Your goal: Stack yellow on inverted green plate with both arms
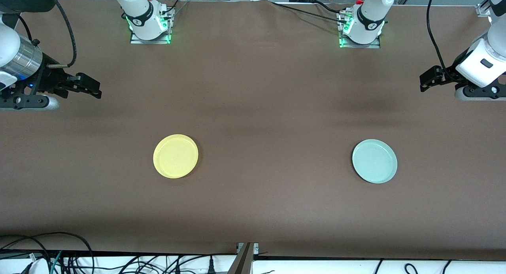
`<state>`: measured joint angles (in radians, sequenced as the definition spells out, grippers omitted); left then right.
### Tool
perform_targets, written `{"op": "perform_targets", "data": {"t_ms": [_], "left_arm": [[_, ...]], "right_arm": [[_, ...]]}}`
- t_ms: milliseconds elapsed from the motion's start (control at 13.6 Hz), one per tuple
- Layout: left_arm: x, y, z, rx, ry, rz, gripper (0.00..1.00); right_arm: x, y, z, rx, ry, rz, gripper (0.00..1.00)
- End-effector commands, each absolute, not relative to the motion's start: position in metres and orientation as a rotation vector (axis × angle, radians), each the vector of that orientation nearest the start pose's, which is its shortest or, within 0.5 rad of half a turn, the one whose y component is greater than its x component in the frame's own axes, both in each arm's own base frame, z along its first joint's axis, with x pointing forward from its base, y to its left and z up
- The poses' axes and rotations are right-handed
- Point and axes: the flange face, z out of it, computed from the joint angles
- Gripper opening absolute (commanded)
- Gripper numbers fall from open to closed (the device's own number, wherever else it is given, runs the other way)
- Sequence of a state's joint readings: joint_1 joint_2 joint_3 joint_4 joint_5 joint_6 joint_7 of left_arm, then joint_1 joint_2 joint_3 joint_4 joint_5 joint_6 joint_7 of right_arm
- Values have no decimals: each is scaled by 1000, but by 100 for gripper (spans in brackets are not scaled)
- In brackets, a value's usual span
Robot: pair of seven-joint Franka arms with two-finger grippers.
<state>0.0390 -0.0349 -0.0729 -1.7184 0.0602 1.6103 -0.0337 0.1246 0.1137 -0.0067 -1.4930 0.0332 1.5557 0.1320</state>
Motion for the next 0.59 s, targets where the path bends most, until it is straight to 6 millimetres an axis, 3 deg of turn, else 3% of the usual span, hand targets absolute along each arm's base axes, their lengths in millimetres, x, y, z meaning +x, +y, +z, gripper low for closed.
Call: {"op": "perform_targets", "data": {"t_ms": [0,294,515], "left_arm": [[545,-15,585,-3105,7,118,100],[543,-13,580,-3104,28,170,100],[554,-12,549,-3103,119,272,100]], "right_arm": [[576,76,601,-3101,43,78,100],[577,77,601,-3099,39,74,100],[577,78,601,-3096,39,72,100]]}}
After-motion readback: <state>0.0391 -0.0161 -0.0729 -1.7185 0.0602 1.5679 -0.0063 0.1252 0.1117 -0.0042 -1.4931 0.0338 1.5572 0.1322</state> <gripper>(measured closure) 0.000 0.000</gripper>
